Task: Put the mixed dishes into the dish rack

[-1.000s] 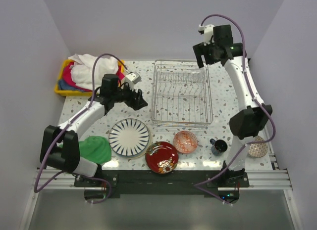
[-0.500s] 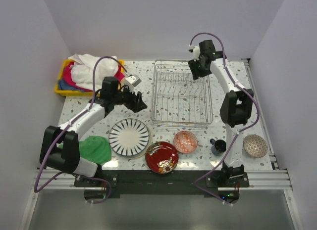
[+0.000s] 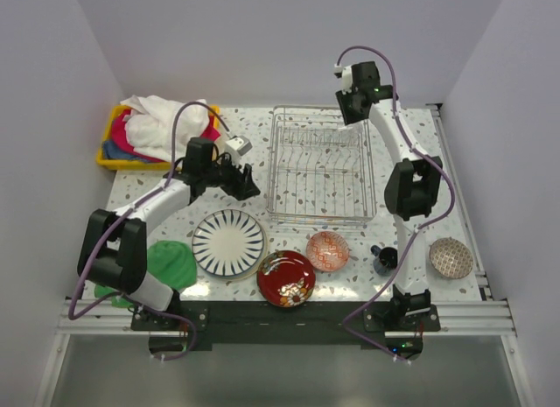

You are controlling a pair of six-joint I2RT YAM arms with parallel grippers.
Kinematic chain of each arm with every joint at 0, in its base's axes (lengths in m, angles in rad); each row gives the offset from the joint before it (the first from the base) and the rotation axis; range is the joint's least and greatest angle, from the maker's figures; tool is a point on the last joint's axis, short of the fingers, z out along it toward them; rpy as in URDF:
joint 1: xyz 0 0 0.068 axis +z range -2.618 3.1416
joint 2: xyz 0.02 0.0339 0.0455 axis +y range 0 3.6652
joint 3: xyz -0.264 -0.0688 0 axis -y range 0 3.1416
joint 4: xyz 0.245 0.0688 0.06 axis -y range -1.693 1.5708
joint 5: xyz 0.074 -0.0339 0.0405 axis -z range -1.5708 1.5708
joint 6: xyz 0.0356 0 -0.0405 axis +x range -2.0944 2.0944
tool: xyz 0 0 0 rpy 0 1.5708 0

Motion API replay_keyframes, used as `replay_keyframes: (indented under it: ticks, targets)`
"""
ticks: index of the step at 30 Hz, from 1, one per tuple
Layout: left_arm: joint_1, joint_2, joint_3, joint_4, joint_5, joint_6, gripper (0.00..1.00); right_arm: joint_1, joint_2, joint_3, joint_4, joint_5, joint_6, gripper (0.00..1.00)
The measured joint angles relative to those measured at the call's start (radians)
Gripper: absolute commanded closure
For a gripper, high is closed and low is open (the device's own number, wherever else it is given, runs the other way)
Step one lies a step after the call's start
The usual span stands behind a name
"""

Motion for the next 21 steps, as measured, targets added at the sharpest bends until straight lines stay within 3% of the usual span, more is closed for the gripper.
replay_keyframes:
  ticks: [1, 21]
  targets:
    - [0.0, 0.003, 0.003, 0.0, 0.0, 0.0, 0.33, 0.0, 0.0, 0.0, 0.003, 0.01, -0.002, 1.0]
    - [-0.001, 0.039, 0.029, 0.005, 0.003, -0.002, 0.32, -0.019, 0.074, 0.007, 0.056, 0.198, 0.014, 1.0]
